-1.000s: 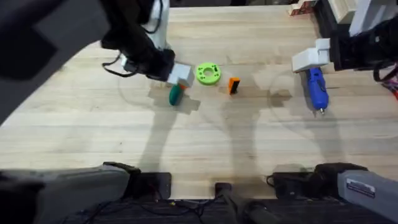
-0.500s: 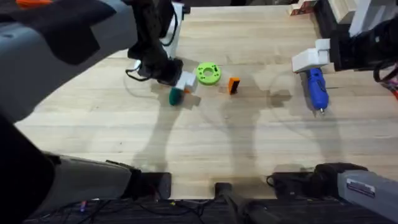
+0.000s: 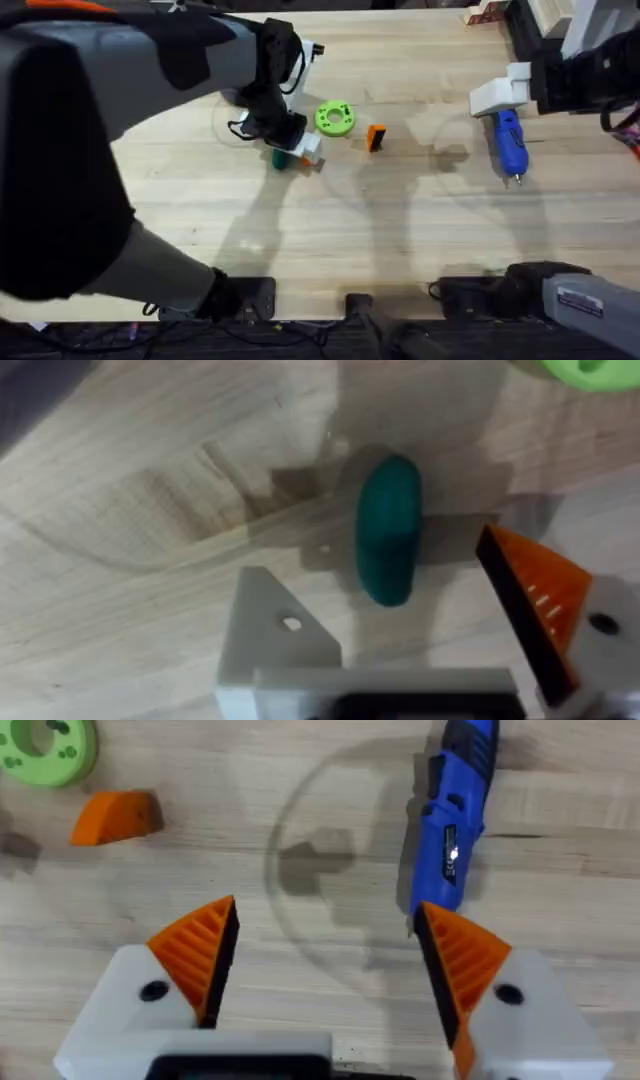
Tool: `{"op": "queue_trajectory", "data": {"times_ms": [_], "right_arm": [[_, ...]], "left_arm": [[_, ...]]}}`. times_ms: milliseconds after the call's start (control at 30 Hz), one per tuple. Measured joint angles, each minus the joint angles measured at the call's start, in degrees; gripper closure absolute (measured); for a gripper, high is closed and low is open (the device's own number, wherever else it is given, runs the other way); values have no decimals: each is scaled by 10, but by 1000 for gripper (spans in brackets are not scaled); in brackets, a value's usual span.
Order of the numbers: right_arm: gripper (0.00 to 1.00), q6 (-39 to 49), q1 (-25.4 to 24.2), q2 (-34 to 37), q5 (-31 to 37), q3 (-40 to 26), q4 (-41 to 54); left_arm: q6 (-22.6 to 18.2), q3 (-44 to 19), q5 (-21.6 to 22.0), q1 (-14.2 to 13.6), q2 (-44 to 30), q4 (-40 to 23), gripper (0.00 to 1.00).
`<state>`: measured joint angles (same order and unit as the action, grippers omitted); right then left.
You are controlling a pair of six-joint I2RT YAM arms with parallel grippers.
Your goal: Pick up the gripper from the table and insert it into the empty holder that is missing its gripper. Then pick up a screw, insert it into the mounting hole, and use the screwdriver to tighten it. Finally, clean up the table by picking up the vegetable and placing it into the bucket.
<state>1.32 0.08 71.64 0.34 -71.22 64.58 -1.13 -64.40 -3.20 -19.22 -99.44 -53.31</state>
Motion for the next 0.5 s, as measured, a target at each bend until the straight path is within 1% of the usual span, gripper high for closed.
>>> {"op": "queue_trajectory", "data": {"times_ms": [33,133,233,300,433,500], "right_arm": [[9,0,0,0,0,0,0],[8,0,0,0,0,0,0],[7,0,0,0,0,0,0],[7,0,0,0,0,0,0],[7,0,0,0,0,0,0],[8,0,0,0,0,0,0]], "left_arm": [[0,0,0,1,-4,5,187],[0,2,0,2,-9,13,334],[-2,2,0,2,-9,12,554],[-3,2,0,2,-9,9,725],[-2,2,0,2,-9,4,913],[-2,2,0,2,-9,4,985]]}}
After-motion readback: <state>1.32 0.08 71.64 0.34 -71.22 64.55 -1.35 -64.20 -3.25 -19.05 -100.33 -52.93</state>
